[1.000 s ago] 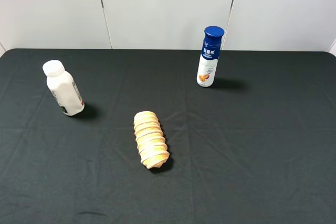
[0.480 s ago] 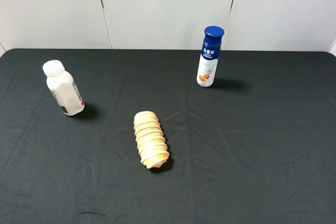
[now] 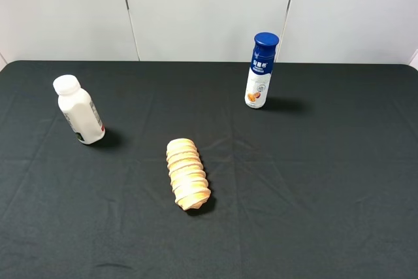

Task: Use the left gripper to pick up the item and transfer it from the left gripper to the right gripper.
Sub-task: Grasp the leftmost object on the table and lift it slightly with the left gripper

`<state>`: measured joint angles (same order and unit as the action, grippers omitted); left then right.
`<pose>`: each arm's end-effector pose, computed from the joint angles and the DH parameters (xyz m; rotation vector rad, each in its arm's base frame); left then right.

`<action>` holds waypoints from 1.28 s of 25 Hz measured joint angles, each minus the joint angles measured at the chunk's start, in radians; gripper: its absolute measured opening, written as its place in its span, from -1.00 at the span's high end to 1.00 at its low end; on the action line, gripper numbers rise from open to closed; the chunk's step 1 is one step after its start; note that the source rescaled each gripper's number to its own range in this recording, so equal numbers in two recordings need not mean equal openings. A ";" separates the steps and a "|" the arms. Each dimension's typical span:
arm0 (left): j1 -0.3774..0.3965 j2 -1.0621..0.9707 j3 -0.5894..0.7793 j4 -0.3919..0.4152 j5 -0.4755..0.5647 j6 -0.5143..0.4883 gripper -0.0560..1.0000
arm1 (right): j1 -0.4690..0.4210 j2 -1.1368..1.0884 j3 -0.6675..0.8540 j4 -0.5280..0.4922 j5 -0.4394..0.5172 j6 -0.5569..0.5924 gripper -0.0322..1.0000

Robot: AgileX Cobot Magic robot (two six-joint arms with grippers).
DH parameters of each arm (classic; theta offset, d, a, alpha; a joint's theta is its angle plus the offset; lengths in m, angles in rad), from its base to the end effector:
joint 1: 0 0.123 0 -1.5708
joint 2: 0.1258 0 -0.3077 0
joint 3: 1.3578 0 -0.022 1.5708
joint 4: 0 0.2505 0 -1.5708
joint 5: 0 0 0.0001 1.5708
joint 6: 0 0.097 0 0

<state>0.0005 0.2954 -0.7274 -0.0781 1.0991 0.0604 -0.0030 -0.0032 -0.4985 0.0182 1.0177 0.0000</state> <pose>0.0067 -0.0067 0.3392 0.0666 2.1475 -0.0600 -0.0211 0.0016 0.2777 0.0026 1.9995 0.0197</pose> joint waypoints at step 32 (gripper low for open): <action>-0.171 1.275 -0.469 0.045 -0.153 -0.189 -1.00 | 0.000 0.000 0.000 0.000 0.000 0.000 -1.00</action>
<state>-0.1704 1.5708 -1.1960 -0.0330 0.9461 -0.1282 -0.0030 -0.0032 -0.4985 0.0182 1.0177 0.0000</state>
